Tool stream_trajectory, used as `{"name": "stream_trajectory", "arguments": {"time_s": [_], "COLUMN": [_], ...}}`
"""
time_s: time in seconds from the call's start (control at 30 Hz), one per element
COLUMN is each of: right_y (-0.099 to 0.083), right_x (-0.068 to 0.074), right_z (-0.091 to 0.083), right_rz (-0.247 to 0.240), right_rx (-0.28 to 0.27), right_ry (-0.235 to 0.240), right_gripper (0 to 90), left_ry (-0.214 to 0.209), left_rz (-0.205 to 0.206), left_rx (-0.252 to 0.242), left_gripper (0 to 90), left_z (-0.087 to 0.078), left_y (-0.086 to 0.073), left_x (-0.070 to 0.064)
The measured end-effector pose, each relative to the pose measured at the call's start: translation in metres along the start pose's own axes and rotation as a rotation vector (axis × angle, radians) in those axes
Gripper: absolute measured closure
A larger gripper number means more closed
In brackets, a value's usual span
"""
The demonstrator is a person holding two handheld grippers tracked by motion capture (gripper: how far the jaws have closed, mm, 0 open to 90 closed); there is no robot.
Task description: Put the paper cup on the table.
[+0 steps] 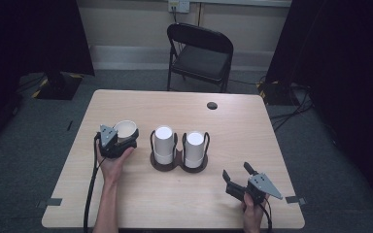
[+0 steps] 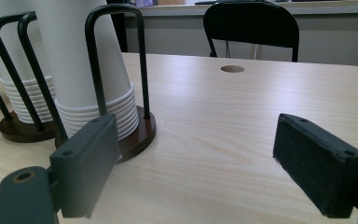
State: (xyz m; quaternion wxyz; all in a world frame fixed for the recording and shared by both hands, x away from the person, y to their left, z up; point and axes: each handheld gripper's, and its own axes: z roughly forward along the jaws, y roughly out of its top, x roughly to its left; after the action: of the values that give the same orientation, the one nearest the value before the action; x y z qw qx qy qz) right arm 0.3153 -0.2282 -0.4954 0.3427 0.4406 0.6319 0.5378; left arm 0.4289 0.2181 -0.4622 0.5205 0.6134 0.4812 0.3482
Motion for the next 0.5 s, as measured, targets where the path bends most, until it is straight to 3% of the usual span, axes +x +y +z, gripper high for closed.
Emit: {"name": "stream_trajectory", "arguments": {"time_s": [0.13, 0.5], "right_y": [0.0, 0.0], "right_x": [0.001, 0.001], "right_z": [0.0, 0.0], "right_rz": [-0.009, -0.013], "right_rx": [0.008, 0.002], "right_ry": [0.008, 0.012], "right_gripper": [13.7, 13.7], "left_ry": [-0.002, 0.01], "left_rz": [-0.03, -0.02], "left_rx": [0.007, 0.091], "left_gripper": [21.3, 20.7], "left_z": [0.006, 0.015], "left_y": [-0.005, -0.019], "left_x": [0.009, 0.013]}}
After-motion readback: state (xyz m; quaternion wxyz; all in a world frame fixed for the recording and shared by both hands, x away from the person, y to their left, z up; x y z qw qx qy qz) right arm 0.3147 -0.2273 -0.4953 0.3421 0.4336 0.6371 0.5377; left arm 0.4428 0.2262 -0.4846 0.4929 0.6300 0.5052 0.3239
